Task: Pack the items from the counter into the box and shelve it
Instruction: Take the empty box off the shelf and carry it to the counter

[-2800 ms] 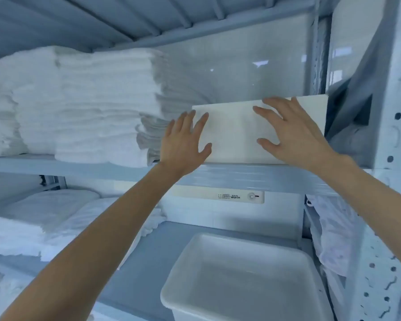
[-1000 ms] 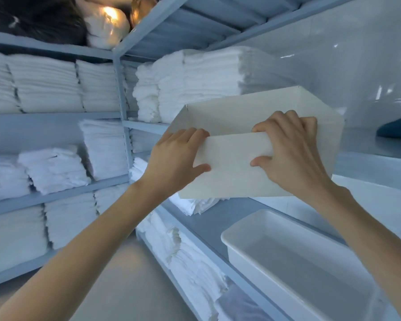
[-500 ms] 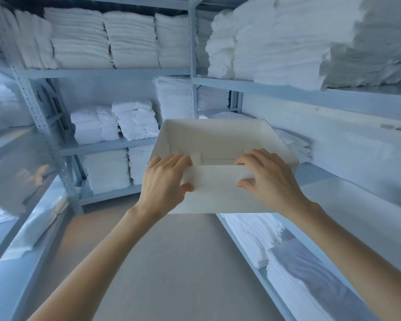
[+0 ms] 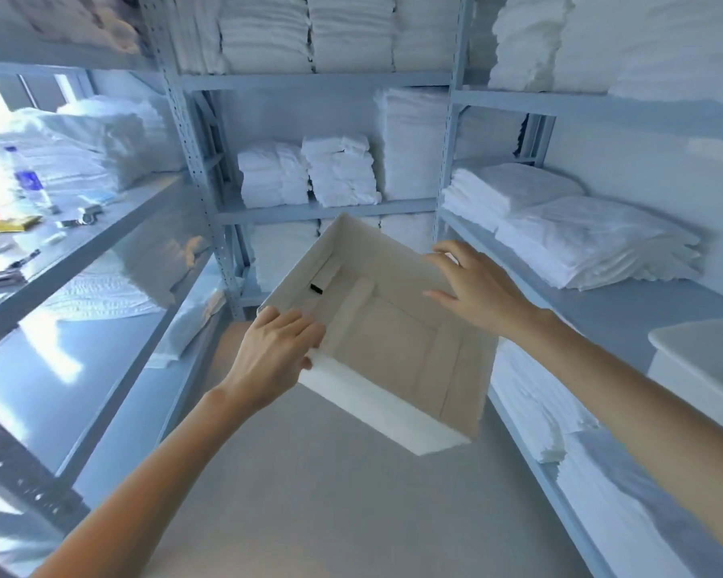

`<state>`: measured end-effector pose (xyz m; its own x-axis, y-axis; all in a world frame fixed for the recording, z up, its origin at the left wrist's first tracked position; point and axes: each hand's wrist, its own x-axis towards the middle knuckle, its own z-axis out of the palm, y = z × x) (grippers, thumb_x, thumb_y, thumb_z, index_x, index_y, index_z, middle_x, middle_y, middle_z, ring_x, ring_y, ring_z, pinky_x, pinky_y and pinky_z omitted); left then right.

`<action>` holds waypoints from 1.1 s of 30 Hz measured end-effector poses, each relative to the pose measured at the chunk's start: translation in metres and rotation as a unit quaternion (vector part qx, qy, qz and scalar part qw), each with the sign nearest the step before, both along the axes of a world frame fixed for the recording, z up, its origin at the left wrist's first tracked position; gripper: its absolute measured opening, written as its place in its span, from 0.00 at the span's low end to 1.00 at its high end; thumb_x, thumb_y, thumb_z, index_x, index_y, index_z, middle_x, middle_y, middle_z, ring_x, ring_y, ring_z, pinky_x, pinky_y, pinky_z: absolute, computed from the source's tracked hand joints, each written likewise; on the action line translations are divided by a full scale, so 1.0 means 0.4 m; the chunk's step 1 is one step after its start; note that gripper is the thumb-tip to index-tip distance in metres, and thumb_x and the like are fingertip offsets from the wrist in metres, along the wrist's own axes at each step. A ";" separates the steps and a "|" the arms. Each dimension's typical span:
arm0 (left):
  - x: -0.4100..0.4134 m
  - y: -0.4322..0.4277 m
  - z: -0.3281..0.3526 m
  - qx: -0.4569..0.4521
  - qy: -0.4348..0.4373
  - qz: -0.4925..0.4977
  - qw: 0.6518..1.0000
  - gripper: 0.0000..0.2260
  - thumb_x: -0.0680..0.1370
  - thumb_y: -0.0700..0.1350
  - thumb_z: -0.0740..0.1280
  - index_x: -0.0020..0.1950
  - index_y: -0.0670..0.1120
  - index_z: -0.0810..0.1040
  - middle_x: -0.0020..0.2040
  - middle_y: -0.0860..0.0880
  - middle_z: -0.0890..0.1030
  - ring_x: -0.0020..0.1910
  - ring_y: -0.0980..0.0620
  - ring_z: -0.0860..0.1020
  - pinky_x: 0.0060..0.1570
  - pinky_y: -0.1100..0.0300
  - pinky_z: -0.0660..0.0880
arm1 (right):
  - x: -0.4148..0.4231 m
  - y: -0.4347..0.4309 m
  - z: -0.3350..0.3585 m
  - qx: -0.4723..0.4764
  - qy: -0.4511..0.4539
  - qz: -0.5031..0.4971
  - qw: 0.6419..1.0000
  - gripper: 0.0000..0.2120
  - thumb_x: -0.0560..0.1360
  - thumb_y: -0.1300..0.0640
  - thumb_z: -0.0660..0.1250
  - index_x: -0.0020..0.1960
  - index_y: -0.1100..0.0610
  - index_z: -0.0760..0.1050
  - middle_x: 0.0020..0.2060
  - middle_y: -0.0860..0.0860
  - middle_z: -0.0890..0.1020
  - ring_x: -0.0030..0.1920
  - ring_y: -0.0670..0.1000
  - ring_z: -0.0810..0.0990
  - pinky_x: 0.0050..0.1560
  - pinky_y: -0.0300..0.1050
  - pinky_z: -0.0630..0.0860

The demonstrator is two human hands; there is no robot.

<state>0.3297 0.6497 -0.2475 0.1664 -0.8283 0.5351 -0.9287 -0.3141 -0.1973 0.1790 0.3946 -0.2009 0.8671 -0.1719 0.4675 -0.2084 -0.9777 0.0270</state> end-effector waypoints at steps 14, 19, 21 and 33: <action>0.170 0.053 -0.094 0.085 0.093 0.040 0.991 0.22 0.51 0.34 0.75 0.30 0.47 0.64 0.27 0.52 0.68 0.32 0.49 0.66 0.39 0.67 0.57 | 0.196 -0.039 -0.245 0.171 0.188 -0.024 0.967 0.38 0.74 0.62 0.62 0.75 0.49 0.43 0.33 0.52 0.71 0.29 0.51 0.70 0.27 0.43 0.64; 0.219 0.050 -0.132 0.057 0.100 0.117 0.986 0.19 0.51 0.31 0.73 0.29 0.46 0.66 0.27 0.51 0.69 0.33 0.51 0.64 0.38 0.67 0.58 | 0.264 -0.075 -0.282 0.184 0.231 0.019 0.955 0.15 0.77 0.59 0.60 0.63 0.59 0.65 0.44 0.56 0.78 0.40 0.54 0.76 0.34 0.44 0.70; 0.227 0.051 -0.147 0.033 0.105 0.156 0.982 0.17 0.52 0.27 0.68 0.28 0.45 0.67 0.27 0.49 0.70 0.31 0.48 0.68 0.37 0.66 0.61 | 0.307 -0.081 -0.282 0.199 0.205 0.044 0.957 0.12 0.77 0.60 0.61 0.59 0.58 0.67 0.38 0.54 0.77 0.33 0.50 0.73 0.29 0.42 0.65; 0.182 0.003 -0.228 -0.211 0.310 0.405 0.834 0.27 0.74 0.33 0.60 0.72 0.41 0.58 0.73 0.43 0.57 0.68 0.42 0.64 0.54 0.46 0.73 | 0.506 -0.051 -0.327 0.237 0.103 0.115 0.959 0.07 0.75 0.66 0.59 0.53 0.61 0.69 0.23 0.48 0.66 0.23 0.48 0.65 0.25 0.41 0.60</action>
<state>0.4026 0.6509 -0.3388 0.9327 -0.0693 0.3539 -0.2604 -0.8081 0.5284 0.3814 0.3742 -0.3317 0.9732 -0.1159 0.1987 -0.0240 -0.9102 -0.4135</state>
